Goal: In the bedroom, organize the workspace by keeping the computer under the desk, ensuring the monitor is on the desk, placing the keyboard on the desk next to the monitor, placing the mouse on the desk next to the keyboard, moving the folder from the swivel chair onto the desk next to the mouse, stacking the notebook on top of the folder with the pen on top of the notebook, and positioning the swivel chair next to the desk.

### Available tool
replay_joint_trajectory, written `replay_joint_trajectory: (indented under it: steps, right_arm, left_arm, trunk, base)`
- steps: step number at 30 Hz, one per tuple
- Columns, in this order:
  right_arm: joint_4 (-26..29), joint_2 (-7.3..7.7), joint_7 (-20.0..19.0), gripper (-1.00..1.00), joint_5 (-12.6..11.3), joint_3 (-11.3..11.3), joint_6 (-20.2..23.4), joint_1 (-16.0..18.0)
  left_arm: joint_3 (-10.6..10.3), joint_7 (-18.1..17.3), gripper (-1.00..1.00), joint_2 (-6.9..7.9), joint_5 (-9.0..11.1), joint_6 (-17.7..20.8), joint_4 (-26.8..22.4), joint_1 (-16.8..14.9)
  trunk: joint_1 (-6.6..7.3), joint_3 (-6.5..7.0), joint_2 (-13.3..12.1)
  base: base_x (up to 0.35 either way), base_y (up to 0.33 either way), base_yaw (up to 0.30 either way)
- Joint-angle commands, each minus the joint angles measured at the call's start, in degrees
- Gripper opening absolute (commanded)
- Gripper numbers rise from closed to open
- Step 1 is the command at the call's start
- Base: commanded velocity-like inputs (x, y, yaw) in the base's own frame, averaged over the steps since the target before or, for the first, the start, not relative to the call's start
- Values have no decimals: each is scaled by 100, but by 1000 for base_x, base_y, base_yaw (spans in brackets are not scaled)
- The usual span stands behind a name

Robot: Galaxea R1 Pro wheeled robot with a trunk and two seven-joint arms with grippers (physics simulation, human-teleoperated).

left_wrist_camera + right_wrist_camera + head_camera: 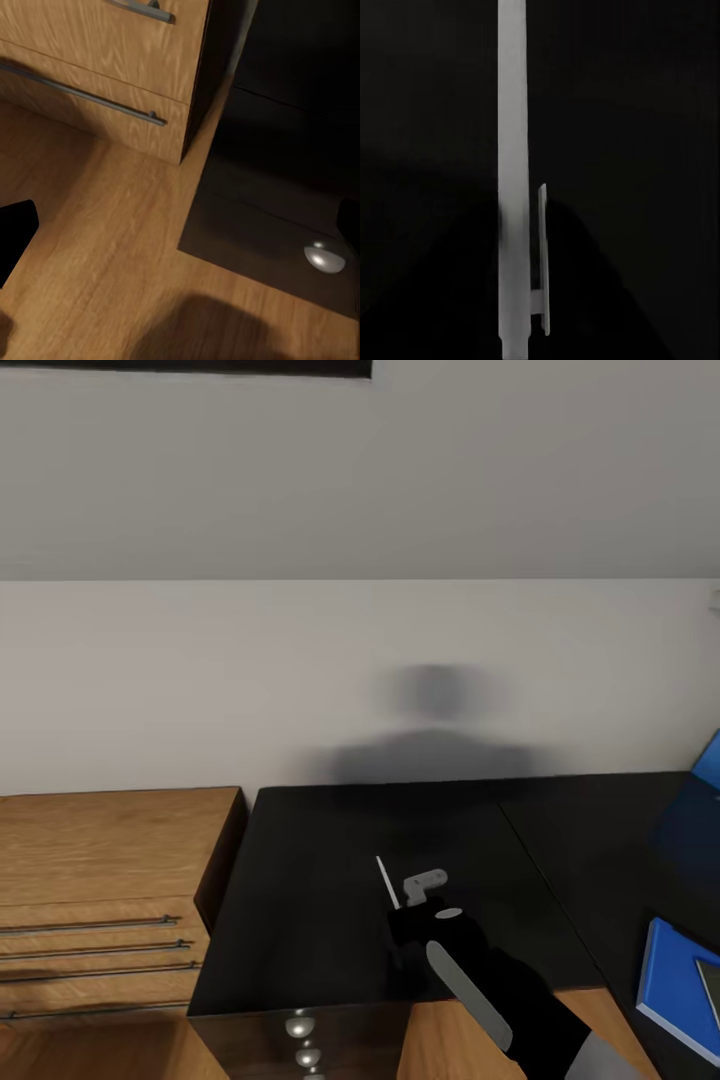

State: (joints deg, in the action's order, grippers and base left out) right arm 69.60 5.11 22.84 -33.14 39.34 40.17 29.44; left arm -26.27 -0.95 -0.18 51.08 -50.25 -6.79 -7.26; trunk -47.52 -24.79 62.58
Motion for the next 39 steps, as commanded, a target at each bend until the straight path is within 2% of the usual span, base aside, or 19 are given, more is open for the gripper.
replay_joint_trajectory:
  steps: [1, 16, 24, 27, 30, 36, 39]
  right_arm:
    - [9, 6, 70, -100, -66, 17, 8, 9]
    - [13, 52, 98, -100, -69, -193, -1, 9]
    - [55, 119, 98, -100, -78, -618, 1, 9]
    - [185, 142, 98, -100, -78, -695, 5, 9]
    - [449, 264, 98, -100, -100, -730, 6, -1]
    - [900, 564, 143, -100, -597, -756, 2, -31]
    - [983, 635, 246, -100, -709, -786, -4, -34]
  left_arm:
    - [-45, -10, 100, 1, 60, -20, 2, -3]
    - [-46, -18, 100, 9, 60, -20, 34, -3]
    - [-53, -19, 100, 9, 52, -5, 53, -3]
    - [-53, -19, 100, 9, 51, -3, 54, -3]
    - [-54, -19, 100, 8, 51, -3, 54, -3]
    - [-61, -19, 100, -2, 51, -2, 55, -3]
    - [-62, -19, 100, -6, 51, -2, 55, -3]
  trunk:
    - [0, -6, 4]
    - [0, -6, 4]
    - [0, -6, 4]
    - [0, -6, 4]
    - [0, -6, 4]
    - [0, -14, 4]
    - [0, -24, 4]
  base:
    - [0, 0, -246]
    - [0, 0, -250]
    - [-52, -9, -245]
    - [-145, -76, -250]
    - [-71, -41, -234]
    - [-16, -9, -209]
    - [-3, -2, -200]
